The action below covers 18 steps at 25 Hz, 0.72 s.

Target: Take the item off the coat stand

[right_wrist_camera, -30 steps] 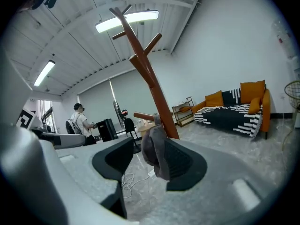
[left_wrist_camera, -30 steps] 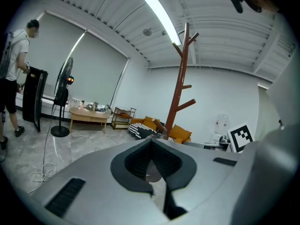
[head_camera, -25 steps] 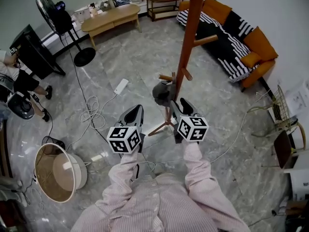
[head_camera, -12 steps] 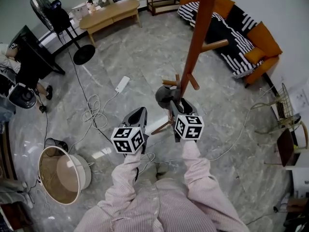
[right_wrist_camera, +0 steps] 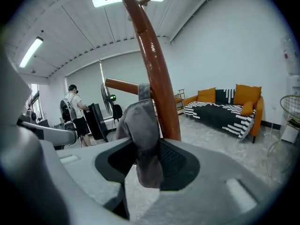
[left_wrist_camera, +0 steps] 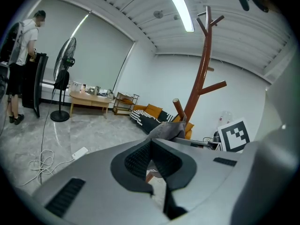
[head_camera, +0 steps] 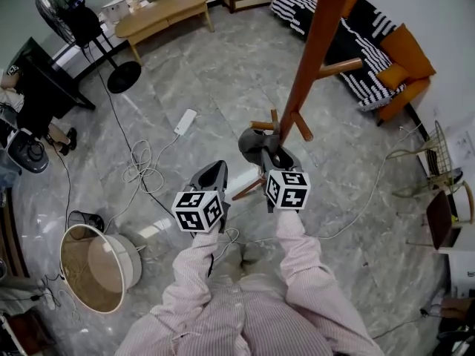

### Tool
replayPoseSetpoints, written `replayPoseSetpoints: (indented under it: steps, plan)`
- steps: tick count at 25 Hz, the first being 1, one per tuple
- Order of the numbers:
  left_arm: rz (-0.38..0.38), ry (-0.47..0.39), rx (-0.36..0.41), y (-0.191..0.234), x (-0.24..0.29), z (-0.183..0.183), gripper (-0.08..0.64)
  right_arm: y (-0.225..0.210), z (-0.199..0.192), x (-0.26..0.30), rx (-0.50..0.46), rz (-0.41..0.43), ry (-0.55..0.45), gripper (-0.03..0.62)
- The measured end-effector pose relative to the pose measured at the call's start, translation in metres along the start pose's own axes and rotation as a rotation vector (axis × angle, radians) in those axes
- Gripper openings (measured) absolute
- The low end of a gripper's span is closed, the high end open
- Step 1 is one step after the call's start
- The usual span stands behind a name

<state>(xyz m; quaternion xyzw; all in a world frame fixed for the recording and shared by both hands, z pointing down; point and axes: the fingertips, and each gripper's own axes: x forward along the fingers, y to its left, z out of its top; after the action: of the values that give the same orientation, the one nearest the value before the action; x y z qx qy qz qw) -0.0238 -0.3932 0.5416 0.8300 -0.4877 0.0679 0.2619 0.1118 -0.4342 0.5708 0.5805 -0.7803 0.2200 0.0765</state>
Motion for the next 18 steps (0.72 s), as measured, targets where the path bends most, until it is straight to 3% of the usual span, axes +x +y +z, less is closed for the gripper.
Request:
replayPoseSetpoints:
  steps: [6,18]
  plan:
    - [0.000,0.004,-0.004,0.001,0.003,0.003,0.002,-0.004,0.004,-0.003,-0.028,-0.021,-0.004,0.046]
    - [0.001,-0.030,0.000,0.004,-0.006,0.018,0.002,0.011,0.017,-0.010,-0.026,-0.003,-0.037,0.029]
